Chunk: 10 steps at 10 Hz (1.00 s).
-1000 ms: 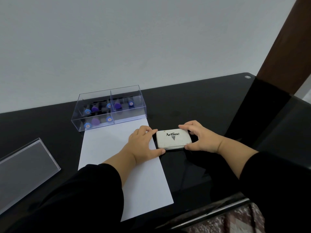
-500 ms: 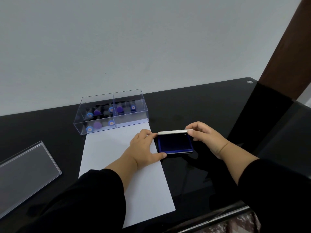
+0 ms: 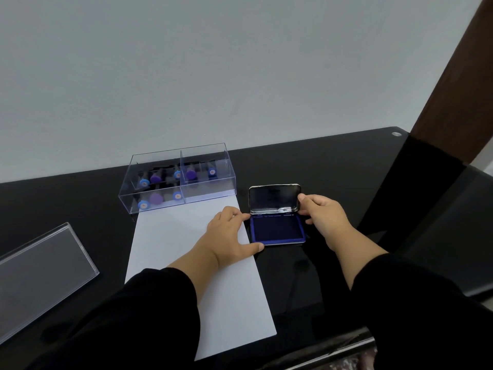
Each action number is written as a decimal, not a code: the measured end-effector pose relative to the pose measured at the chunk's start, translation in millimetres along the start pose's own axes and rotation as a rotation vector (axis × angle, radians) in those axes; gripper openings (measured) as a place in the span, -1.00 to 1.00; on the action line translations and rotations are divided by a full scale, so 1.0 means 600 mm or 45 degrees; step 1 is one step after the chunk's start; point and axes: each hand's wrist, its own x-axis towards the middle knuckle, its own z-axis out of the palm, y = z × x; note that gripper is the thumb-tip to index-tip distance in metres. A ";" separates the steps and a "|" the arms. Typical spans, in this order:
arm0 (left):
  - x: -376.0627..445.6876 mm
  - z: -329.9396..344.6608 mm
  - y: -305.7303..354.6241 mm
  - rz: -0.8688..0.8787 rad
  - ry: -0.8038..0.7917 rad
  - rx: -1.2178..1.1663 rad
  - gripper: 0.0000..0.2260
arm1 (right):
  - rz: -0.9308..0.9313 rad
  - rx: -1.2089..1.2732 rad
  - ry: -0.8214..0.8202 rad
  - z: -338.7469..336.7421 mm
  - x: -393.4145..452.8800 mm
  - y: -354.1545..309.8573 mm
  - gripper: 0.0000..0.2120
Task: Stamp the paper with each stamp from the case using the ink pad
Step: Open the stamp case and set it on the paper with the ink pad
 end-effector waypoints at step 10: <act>0.000 -0.002 0.003 -0.018 -0.011 0.013 -0.33 | 0.206 -0.212 0.091 0.017 0.038 -0.001 -0.88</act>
